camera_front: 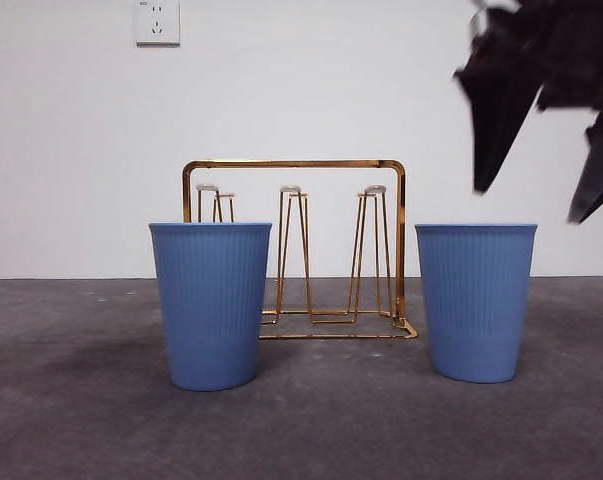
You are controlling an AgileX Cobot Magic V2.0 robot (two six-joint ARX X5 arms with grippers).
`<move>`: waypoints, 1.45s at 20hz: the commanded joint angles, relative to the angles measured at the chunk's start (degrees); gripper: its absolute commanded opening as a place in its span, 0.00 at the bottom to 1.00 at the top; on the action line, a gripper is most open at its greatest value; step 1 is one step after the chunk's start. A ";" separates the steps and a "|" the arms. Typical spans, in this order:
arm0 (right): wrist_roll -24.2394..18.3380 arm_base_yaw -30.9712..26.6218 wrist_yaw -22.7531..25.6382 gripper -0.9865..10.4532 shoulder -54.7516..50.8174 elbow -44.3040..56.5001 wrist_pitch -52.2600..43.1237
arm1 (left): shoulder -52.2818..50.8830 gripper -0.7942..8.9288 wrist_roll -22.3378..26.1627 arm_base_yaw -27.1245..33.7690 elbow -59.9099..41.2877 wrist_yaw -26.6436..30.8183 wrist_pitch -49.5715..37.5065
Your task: Pick up cup 1,put cup 1 in the cup rack,pick up cup 2,put cup 2 in the cup rack
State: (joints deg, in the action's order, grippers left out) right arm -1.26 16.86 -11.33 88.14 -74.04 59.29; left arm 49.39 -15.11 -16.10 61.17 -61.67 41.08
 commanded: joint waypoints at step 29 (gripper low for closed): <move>3.30 3.06 -5.33 0.08 -27.50 -3.85 -11.41 | 4.28 0.82 -25.44 -12.11 0.24 5.81 -35.80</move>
State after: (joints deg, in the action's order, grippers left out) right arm 0.71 19.86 -16.25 61.49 -77.82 48.14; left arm 53.67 -37.34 -27.94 61.19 -55.92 6.07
